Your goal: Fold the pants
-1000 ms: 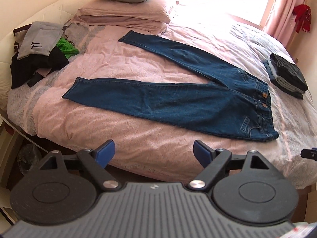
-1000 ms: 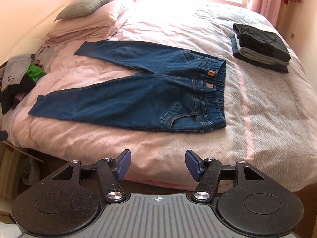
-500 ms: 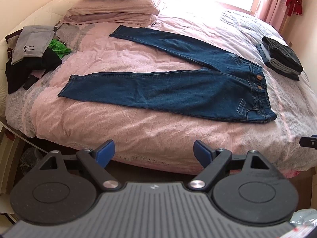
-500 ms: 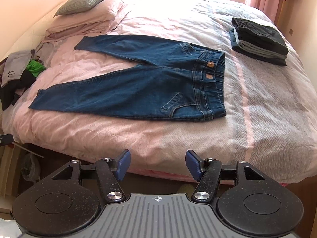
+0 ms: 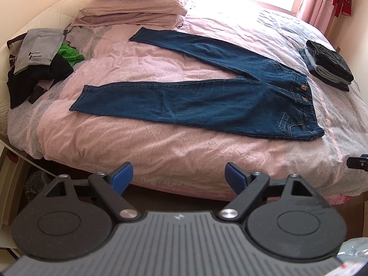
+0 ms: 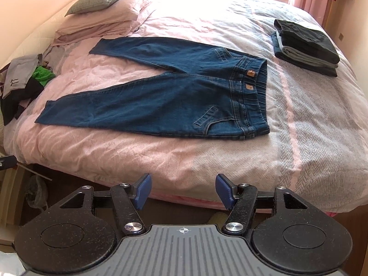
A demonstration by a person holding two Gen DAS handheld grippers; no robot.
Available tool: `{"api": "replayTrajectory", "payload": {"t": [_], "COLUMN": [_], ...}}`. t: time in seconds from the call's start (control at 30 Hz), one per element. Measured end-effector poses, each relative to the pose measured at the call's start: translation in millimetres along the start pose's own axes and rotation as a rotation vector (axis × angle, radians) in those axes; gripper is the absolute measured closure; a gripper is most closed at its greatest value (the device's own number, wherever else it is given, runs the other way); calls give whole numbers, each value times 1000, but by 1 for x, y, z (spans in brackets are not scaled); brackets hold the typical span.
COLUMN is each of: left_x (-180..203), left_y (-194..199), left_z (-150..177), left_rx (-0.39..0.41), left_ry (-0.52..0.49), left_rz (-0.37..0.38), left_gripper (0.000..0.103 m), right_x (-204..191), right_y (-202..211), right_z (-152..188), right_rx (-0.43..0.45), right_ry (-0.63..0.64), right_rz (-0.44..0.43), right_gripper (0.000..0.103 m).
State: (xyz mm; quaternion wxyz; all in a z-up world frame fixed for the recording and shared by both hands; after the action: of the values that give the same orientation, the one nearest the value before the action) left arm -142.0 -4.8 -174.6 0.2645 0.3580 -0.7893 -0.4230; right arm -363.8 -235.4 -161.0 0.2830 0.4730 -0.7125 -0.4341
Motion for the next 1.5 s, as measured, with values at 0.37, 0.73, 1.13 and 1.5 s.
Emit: {"api": "replayTrajectory", "payload": {"t": [0.37, 0.73, 1.13, 1.5], "left_x": [-10, 11, 56, 92], "left_y": [-13, -53, -140, -204], "left_z": [-5, -32, -107, -165], "left_rx": [-10, -51, -96, -80], "left_ry": [29, 36, 6, -34], "left_rz": [-25, -55, -122, -103], "left_gripper": [18, 17, 17, 17], "right_x": [-5, 22, 106, 195], "right_y": [-16, -54, -123, -181], "right_z": [-15, -47, -106, -141], "right_rx": [-10, -50, -132, -134], "right_ry": [33, 28, -41, -114], "right_rz": [-17, -37, -41, -18], "right_gripper": [44, 44, 44, 44]}}
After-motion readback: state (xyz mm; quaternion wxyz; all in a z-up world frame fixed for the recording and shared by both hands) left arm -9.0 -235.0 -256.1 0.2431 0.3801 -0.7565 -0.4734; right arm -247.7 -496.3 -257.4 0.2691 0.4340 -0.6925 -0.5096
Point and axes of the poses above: each gripper's, at about its wrist camera, not at the fingertips, and y roughly against the way its jaws point, x to its right, z to its underside, the point moved 7 cm from there along -y, roughly the way its jaws point, and after that the axes turned 14 degrees about y, right-handed, at the moved point
